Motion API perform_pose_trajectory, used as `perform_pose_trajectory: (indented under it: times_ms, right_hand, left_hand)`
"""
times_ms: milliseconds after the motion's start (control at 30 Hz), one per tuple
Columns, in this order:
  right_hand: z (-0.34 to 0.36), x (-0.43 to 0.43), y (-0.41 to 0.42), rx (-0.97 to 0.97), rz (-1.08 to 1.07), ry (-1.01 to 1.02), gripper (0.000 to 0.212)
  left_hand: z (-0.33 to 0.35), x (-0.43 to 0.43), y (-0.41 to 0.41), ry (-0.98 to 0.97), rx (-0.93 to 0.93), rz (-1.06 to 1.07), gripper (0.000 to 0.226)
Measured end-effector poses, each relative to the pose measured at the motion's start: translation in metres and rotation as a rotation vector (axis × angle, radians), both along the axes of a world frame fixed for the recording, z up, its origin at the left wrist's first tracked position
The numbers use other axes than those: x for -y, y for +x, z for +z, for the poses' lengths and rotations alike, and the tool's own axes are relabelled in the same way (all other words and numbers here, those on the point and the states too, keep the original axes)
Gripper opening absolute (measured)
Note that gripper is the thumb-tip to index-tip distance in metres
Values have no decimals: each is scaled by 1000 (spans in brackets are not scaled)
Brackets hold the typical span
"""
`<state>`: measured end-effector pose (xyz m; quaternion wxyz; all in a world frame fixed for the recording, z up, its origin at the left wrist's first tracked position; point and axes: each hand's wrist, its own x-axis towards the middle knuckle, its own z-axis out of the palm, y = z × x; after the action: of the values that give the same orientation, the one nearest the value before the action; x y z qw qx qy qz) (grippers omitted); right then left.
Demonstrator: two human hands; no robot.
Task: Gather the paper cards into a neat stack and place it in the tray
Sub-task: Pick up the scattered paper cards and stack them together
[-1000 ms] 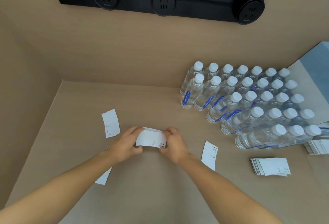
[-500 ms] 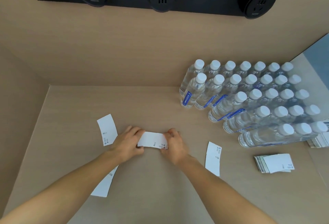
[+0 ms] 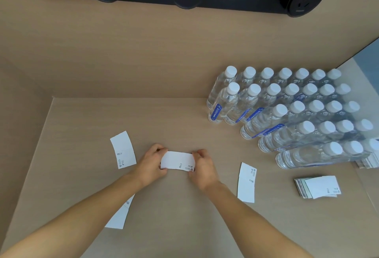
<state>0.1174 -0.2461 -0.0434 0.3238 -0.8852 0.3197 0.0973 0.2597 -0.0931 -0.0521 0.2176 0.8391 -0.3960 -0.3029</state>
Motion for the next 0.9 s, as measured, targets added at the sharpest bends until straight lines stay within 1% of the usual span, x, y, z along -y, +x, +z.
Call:
perform_pose_trajectory:
  times_ms: [100, 167, 200, 267, 333, 400, 467, 500, 533, 633, 800, 900]
  right_hand:
    - [0, 2, 0, 1, 30, -19, 49]
    - [0, 5, 1, -28, 95, -60, 46]
    - [0, 6, 2, -44, 126, -74, 42]
    - [2, 9, 2, -67, 172, -94, 25]
    - [2, 11, 3, -83, 224, -174, 10]
    - [4, 13, 6, -110, 234, -178, 7]
    - [11, 13, 12, -145, 258, -189, 10]
    - [15, 12, 17, -173, 267, -179, 14]
    - [16, 12, 20, -205, 240, -124, 20]
    - [15, 8, 19, -244, 251, -162, 37]
    - [11, 1, 12, -215, 246, -185, 43]
    - [14, 2, 9, -216, 253, -186, 47]
  left_hand:
    - [0, -1, 0, -1, -20, 10, 59]
    - [-1, -2, 1, -3, -27, 14, 60]
    - [-1, -3, 2, -4, -25, 17, 59]
    - [-1, -4, 2, -1, -16, 23, 58]
    - [-2, -5, 1, 6, -13, 21, 58]
    - [-3, -5, 0, 17, -11, 15, 57]
    - [-4, -6, 0, 29, -12, 15, 56]
    - [-4, -6, -1, 31, -14, 18, 56]
    - [-4, -6, -1, 30, -18, 23, 57]
    - [-4, -7, -4, 21, -24, 39, 58]
    - [2, -6, -9, -3, -30, 73, 53]
    - [11, -9, -6, 26, -47, 97, 65]
